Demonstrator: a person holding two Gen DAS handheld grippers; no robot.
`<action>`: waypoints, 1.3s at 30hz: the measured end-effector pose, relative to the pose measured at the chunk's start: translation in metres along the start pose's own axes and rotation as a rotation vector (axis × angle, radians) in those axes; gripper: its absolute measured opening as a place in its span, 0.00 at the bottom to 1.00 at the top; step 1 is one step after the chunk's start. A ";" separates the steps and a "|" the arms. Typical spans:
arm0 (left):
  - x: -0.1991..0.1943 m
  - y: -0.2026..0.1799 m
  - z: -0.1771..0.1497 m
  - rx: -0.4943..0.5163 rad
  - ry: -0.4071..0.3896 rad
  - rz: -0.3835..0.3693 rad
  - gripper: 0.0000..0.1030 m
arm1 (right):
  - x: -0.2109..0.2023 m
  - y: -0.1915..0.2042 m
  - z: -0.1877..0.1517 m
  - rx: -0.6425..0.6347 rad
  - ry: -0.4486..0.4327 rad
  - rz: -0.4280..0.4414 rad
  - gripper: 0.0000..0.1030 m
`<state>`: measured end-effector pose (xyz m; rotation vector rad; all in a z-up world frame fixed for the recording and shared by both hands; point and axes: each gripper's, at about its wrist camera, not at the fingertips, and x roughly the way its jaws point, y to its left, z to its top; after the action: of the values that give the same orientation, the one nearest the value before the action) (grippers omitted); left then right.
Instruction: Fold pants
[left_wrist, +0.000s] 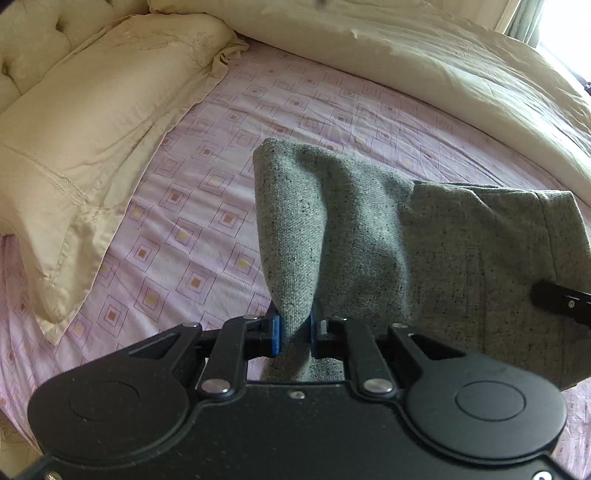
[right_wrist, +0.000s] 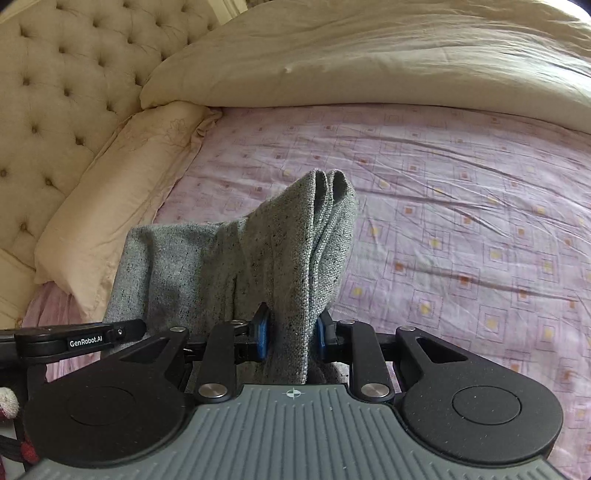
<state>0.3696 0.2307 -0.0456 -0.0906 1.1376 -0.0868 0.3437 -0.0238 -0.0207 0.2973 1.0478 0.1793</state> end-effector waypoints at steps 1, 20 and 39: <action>0.003 -0.002 0.003 0.015 -0.002 -0.004 0.18 | 0.000 0.000 0.002 0.013 -0.006 -0.009 0.22; 0.027 -0.015 0.008 0.015 0.060 0.160 0.33 | 0.009 -0.025 -0.011 0.094 -0.034 -0.434 0.28; -0.057 -0.092 -0.060 0.106 0.027 0.115 0.49 | -0.066 0.012 -0.067 0.074 -0.112 -0.226 0.29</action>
<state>0.2894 0.1444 -0.0080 0.0705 1.1605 -0.0456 0.2528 -0.0207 0.0063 0.2502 0.9696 -0.0789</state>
